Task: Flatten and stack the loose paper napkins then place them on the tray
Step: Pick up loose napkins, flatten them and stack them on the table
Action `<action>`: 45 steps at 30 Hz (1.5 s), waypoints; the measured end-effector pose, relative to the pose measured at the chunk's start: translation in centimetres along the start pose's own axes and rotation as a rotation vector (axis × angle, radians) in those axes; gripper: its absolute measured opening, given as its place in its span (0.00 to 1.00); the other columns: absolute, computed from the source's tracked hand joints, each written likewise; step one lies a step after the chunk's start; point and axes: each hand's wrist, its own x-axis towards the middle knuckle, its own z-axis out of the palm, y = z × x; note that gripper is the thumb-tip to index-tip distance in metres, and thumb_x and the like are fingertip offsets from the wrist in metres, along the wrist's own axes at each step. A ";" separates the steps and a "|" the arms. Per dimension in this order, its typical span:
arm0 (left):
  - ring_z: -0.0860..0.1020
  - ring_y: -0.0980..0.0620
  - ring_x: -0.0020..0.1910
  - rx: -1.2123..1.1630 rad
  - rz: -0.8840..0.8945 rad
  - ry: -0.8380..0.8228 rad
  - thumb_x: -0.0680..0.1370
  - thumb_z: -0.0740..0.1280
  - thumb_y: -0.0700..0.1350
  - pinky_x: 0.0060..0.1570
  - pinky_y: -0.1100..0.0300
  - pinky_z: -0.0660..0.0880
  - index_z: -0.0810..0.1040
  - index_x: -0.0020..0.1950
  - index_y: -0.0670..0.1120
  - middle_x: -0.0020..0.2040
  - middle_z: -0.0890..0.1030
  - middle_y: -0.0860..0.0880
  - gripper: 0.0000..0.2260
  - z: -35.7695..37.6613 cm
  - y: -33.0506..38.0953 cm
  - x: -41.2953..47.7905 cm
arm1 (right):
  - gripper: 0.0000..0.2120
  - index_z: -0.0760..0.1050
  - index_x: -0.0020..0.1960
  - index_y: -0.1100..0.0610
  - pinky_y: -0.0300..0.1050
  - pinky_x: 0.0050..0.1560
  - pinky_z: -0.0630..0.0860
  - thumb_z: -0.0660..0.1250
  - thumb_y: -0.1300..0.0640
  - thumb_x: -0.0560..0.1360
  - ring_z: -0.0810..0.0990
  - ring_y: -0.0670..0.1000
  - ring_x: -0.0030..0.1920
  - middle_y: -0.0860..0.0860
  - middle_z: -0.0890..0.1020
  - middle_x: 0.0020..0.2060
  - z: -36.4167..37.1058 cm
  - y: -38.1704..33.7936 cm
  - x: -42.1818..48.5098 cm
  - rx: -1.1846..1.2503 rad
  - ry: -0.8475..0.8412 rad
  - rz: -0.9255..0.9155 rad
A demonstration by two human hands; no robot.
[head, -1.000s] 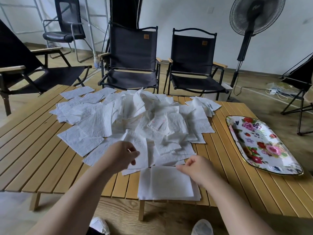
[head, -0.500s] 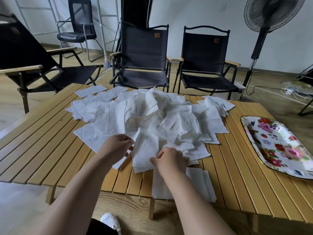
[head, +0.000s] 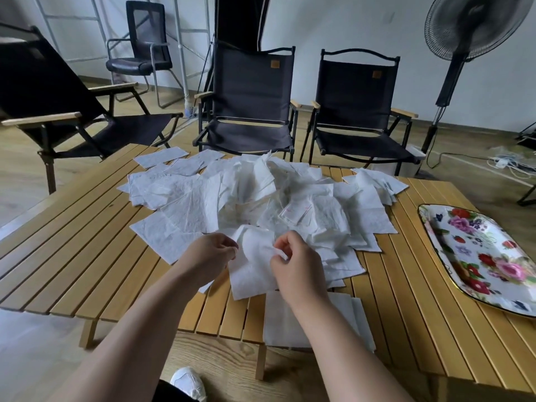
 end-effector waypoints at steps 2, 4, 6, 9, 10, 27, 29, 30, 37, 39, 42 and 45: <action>0.82 0.46 0.47 0.020 0.010 0.002 0.80 0.65 0.45 0.40 0.56 0.77 0.80 0.52 0.51 0.48 0.84 0.49 0.05 0.2 -0.2 0.3 | 0.06 0.75 0.48 0.52 0.30 0.34 0.70 0.67 0.62 0.77 0.78 0.44 0.42 0.43 0.79 0.41 -0.6 0.4 0.1 0.031 0.015 -0.056; 0.82 0.50 0.47 0.021 0.021 -0.001 0.80 0.66 0.48 0.47 0.52 0.79 0.78 0.56 0.52 0.52 0.83 0.50 0.05 0.4 -0.4 0.6 | 0.06 0.76 0.48 0.53 0.29 0.38 0.73 0.68 0.63 0.77 0.78 0.42 0.44 0.45 0.80 0.43 -1.2 0.6 0.0 0.073 0.021 -0.121; 0.80 0.55 0.48 -0.012 0.030 -0.007 0.81 0.66 0.51 0.51 0.52 0.80 0.75 0.63 0.50 0.54 0.81 0.50 0.12 0.6 -0.3 0.8 | 0.05 0.78 0.48 0.55 0.29 0.42 0.74 0.68 0.65 0.76 0.78 0.40 0.46 0.46 0.80 0.44 -2.0 0.6 0.0 0.101 0.026 -0.181; 0.80 0.53 0.52 -0.113 0.031 -0.056 0.79 0.69 0.54 0.47 0.57 0.79 0.68 0.72 0.50 0.59 0.80 0.48 0.24 0.8 0.2 0.4 | 0.07 0.80 0.45 0.58 0.27 0.45 0.72 0.70 0.68 0.75 0.78 0.37 0.46 0.44 0.79 0.43 -3.2 0.6 0.1 0.149 0.038 -0.237; 0.79 0.52 0.55 -0.157 0.044 -0.086 0.77 0.70 0.55 0.45 0.60 0.78 0.66 0.74 0.51 0.62 0.79 0.48 0.28 0.8 0.2 0.3 | 0.07 0.81 0.45 0.58 0.27 0.46 0.72 0.70 0.69 0.74 0.78 0.37 0.46 0.44 0.79 0.43 -3.6 0.6 0.0 0.176 0.043 -0.249; 0.82 0.44 0.52 -0.464 0.105 -0.396 0.74 0.75 0.44 0.59 0.46 0.77 0.83 0.57 0.39 0.55 0.84 0.38 0.14 2.5 2.0 -1.3 | 0.03 0.83 0.48 0.55 0.53 0.45 0.84 0.74 0.56 0.76 0.86 0.55 0.43 0.51 0.87 0.41 -11.1 4.5 -1.9 0.447 -0.039 0.215; 0.83 0.48 0.47 -0.347 0.078 -0.457 0.75 0.73 0.44 0.51 0.51 0.80 0.84 0.54 0.42 0.50 0.86 0.42 0.10 3.0 1.7 -1.4 | 0.05 0.82 0.46 0.58 0.47 0.36 0.81 0.74 0.56 0.76 0.83 0.50 0.33 0.49 0.85 0.33 -11.9 5.3 -2.3 0.357 -0.139 0.310; 0.82 0.50 0.42 -0.286 0.069 -0.491 0.76 0.73 0.43 0.44 0.55 0.79 0.85 0.51 0.44 0.45 0.86 0.46 0.06 3.3 1.6 -1.5 | 0.05 0.82 0.46 0.58 0.42 0.32 0.78 0.74 0.56 0.76 0.80 0.45 0.29 0.47 0.83 0.30 -12.2 5.6 -2.6 0.277 -0.205 0.342; 0.76 0.55 0.30 0.213 0.054 -0.568 0.78 0.71 0.47 0.30 0.65 0.70 0.82 0.46 0.46 0.35 0.82 0.53 0.05 5.1 1.5 -1.9 | 0.09 0.77 0.44 0.54 0.48 0.41 0.79 0.73 0.49 0.75 0.78 0.52 0.37 0.53 0.80 0.37 -11.9 8.0 -3.4 -0.293 -0.318 0.379; 0.75 0.55 0.30 0.303 0.064 -0.451 0.78 0.71 0.50 0.31 0.63 0.71 0.82 0.48 0.47 0.35 0.82 0.53 0.07 4.6 1.1 -1.3 | 0.10 0.74 0.45 0.51 0.46 0.38 0.77 0.72 0.47 0.74 0.77 0.49 0.37 0.51 0.79 0.40 -11.3 7.8 -3.2 -0.422 -0.281 0.393; 0.77 0.52 0.35 0.225 0.045 -0.201 0.79 0.68 0.48 0.38 0.58 0.74 0.80 0.50 0.48 0.40 0.83 0.50 0.05 3.0 0.6 -0.3 | 0.11 0.73 0.52 0.49 0.42 0.42 0.76 0.71 0.46 0.75 0.76 0.47 0.46 0.45 0.75 0.49 -9.9 6.7 -2.4 -0.433 -0.188 0.324; 0.78 0.50 0.37 0.064 0.008 -0.028 0.79 0.65 0.43 0.38 0.59 0.73 0.80 0.51 0.48 0.42 0.84 0.49 0.04 1.5 0.4 0.3 | 0.10 0.76 0.52 0.49 0.44 0.47 0.78 0.70 0.46 0.76 0.77 0.47 0.48 0.45 0.75 0.51 -7.1 4.5 -1.8 -0.312 -0.124 0.214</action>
